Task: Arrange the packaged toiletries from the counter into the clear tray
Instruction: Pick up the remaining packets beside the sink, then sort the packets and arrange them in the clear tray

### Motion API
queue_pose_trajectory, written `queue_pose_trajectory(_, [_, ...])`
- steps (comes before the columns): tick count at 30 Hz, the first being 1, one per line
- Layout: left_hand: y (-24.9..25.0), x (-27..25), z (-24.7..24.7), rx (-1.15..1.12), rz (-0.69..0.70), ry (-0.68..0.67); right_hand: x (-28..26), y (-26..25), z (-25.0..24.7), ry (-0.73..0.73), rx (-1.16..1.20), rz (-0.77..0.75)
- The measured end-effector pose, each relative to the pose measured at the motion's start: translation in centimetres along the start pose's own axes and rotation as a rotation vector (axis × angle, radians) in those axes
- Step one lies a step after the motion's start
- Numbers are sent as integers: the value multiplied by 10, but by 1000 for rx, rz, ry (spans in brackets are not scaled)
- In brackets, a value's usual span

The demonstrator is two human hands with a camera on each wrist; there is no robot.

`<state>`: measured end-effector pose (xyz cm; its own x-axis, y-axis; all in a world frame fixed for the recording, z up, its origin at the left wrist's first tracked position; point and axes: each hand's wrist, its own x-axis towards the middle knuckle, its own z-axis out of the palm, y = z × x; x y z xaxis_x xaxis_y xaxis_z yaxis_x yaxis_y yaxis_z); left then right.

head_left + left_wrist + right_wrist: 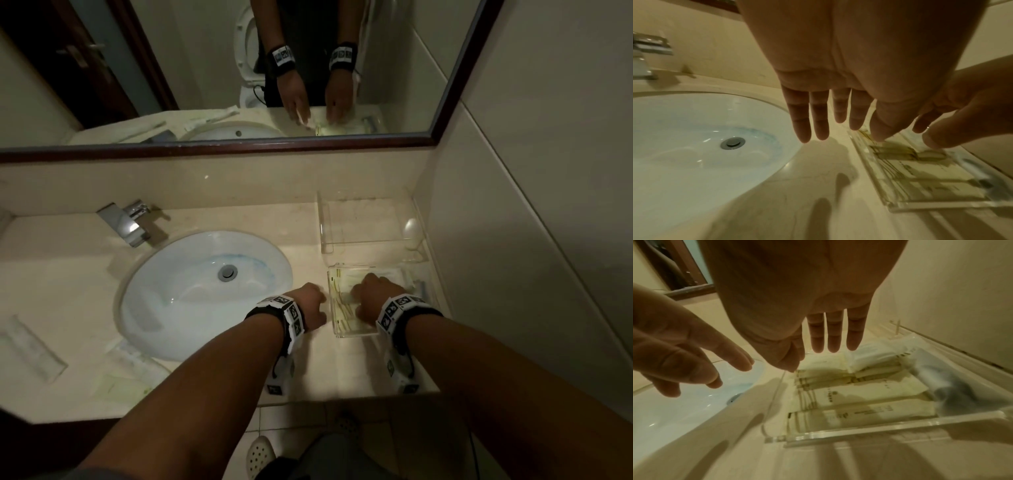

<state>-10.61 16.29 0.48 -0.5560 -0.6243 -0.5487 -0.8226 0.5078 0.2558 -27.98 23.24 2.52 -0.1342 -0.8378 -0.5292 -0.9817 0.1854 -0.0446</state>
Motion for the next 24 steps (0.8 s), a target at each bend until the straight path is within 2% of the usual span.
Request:
queue_pose_trajectory(6, [-39, -24, -6, -66, -82, 90, 8, -43, -7, 27, -52, -53])
queue_pose_trajectory(24, [-161, -111, -5, -195, -306, 164, 22, -186, -21, 63, -127, -242])
